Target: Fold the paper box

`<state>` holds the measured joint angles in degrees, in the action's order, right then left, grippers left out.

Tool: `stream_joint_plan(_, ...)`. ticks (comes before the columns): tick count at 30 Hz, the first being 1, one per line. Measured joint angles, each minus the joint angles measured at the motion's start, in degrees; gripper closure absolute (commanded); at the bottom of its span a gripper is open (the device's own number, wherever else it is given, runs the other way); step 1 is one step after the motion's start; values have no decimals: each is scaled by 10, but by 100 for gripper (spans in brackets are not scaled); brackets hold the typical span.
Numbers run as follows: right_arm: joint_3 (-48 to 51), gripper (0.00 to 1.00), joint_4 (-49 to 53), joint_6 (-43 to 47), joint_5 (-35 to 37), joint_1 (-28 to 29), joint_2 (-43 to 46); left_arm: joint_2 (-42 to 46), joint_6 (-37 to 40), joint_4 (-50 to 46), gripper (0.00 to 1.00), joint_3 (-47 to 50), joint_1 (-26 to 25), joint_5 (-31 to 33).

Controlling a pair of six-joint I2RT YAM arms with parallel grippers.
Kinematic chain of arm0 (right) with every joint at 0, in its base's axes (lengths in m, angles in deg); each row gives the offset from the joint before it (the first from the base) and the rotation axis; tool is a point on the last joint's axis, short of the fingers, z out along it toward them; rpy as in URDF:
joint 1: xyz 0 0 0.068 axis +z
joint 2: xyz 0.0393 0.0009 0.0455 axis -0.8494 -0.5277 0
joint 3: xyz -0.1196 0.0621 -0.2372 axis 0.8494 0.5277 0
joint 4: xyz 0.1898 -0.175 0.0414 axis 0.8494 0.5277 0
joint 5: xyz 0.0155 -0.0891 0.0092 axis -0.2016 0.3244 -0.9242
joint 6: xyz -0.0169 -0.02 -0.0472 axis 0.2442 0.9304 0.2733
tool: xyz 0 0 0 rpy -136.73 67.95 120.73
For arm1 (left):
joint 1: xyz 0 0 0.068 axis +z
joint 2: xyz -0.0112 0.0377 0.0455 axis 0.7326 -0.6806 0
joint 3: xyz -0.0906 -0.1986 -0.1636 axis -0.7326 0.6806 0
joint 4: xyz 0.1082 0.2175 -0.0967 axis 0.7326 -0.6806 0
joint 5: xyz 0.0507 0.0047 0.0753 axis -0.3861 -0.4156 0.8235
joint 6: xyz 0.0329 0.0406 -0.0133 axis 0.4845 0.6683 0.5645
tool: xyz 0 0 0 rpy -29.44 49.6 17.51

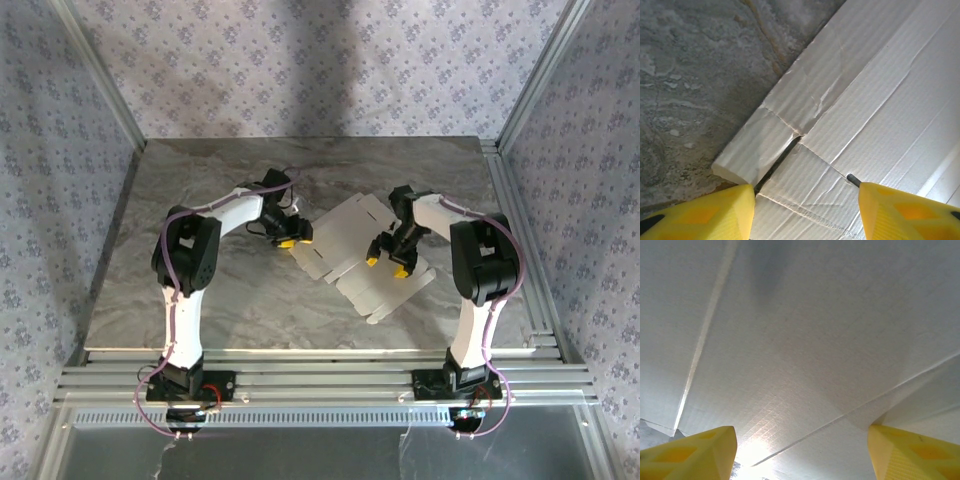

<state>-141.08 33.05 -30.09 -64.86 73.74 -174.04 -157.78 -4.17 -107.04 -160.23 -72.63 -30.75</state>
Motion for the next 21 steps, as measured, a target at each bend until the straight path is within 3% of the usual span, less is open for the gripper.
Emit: stream_joint_plan(21,-21,28,12,12,-10,-7,-16,-4,40,-29,41,-26,-12,51)
